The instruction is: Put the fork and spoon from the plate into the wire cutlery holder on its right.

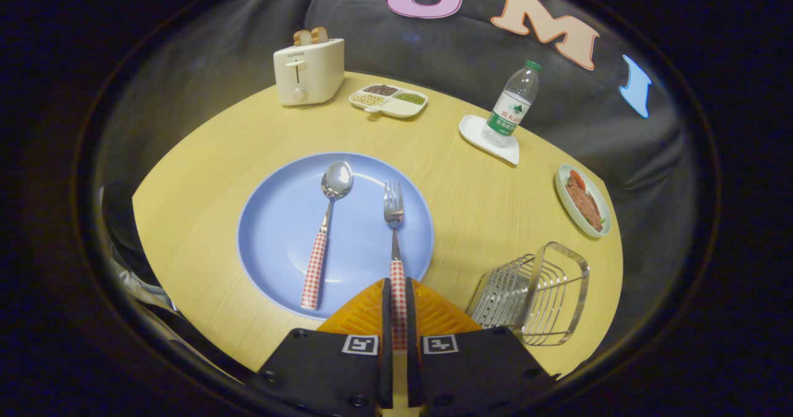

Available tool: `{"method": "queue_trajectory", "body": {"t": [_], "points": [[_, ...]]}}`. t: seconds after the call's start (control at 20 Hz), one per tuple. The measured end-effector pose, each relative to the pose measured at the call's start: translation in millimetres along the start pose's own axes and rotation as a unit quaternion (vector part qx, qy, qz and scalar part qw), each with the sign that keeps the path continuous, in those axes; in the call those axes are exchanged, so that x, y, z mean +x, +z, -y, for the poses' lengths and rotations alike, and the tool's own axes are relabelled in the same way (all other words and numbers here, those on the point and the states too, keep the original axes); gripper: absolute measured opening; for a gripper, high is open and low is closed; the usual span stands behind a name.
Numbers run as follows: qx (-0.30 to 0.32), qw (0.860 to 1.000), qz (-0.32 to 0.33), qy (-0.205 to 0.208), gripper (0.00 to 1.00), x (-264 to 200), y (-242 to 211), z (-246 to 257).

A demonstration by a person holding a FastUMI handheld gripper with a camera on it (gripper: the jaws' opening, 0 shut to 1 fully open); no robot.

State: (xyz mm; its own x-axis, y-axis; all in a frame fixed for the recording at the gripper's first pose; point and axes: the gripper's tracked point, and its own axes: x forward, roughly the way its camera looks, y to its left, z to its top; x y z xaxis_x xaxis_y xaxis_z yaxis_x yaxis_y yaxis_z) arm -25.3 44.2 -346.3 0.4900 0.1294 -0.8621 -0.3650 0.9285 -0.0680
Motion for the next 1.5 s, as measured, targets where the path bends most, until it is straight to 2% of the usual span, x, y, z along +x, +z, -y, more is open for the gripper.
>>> {"method": "queue_trajectory", "body": {"t": [0.6,1.1,1.5], "points": [[0.035,0.998,-0.001,0.055,0.12,-64.8,30.7,17.1],[0.014,0.999,-0.036,0.026,0.12,-110.2,18.5,95.9],[-0.012,0.996,-0.079,0.03,0.12,-131.8,-7.5,125.5]]}}
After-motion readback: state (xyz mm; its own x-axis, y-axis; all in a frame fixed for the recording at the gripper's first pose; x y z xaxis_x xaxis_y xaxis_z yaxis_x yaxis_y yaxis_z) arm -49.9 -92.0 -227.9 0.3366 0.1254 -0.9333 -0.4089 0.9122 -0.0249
